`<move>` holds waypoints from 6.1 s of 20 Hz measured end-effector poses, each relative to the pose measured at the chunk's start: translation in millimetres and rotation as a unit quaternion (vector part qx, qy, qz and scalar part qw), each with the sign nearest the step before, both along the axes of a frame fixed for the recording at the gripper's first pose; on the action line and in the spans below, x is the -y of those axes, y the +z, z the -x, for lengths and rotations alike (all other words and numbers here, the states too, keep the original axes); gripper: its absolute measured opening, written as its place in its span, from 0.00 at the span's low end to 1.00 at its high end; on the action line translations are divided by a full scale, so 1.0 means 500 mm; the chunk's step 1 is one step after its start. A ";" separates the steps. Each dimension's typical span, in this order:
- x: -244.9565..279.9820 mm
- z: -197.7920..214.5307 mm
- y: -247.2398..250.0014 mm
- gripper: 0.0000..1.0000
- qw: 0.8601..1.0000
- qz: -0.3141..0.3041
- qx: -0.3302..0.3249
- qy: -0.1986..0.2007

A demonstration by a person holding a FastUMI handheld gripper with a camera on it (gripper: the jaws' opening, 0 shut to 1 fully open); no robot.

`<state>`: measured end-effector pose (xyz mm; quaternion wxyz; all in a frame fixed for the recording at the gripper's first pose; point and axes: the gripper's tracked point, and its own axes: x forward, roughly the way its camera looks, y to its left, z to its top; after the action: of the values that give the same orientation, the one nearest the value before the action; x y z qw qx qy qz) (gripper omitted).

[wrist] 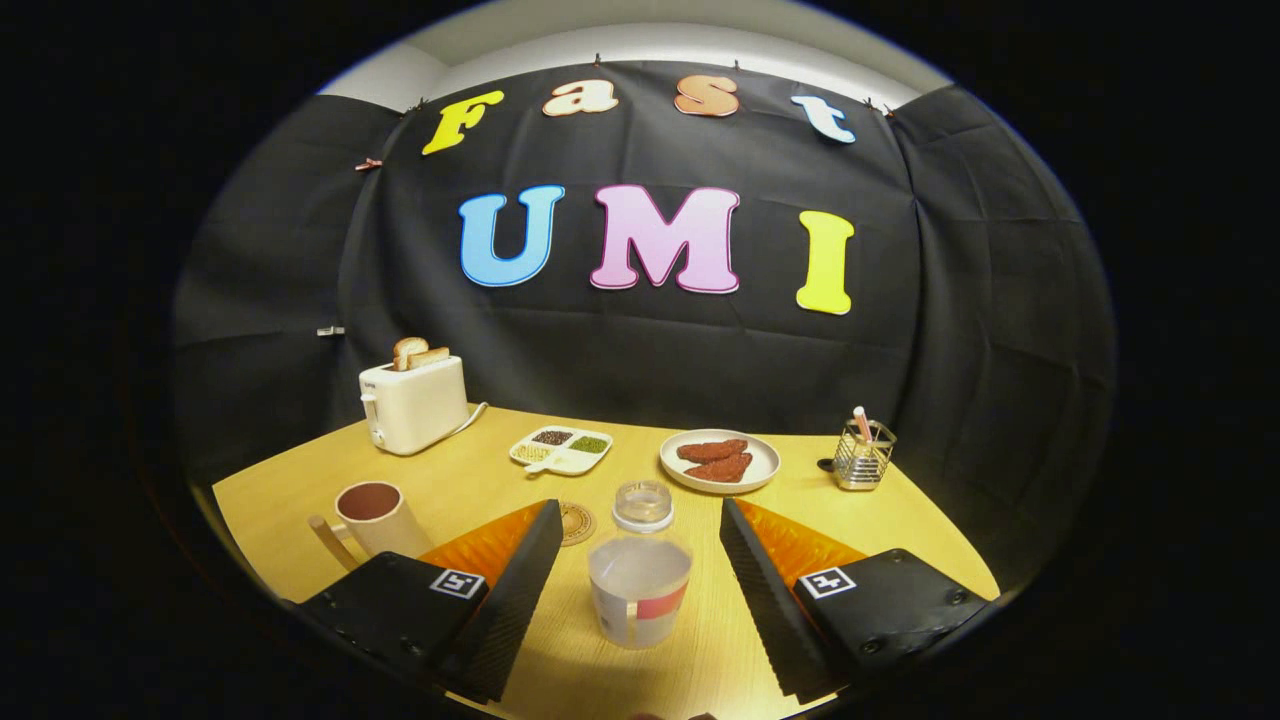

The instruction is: Take the bottle from table, then pour the juice into the cup, finally place the bottle on the coaster

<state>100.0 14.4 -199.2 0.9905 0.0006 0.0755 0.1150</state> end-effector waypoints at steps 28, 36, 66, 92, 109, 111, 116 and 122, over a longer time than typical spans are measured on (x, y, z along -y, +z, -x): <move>-0.046 -0.049 -0.148 0.73 0.992 0.092 -0.055 0.065; -0.066 -0.054 -0.080 0.67 0.986 0.134 -0.038 0.092; -0.311 -0.101 -0.041 0.67 0.783 0.594 0.095 0.157; -0.411 -0.136 -0.002 0.67 0.558 0.761 0.257 0.209; -0.431 -0.150 0.008 0.66 0.466 0.800 0.300 0.230; -0.433 -0.149 0.013 0.66 0.449 0.805 0.310 0.234; -0.435 -0.155 0.023 0.67 0.431 0.809 0.321 0.238; -0.446 -0.141 0.017 0.66 0.406 0.813 0.336 0.250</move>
<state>170.5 237.4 -190.8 0.3988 -0.8621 -0.2085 0.2330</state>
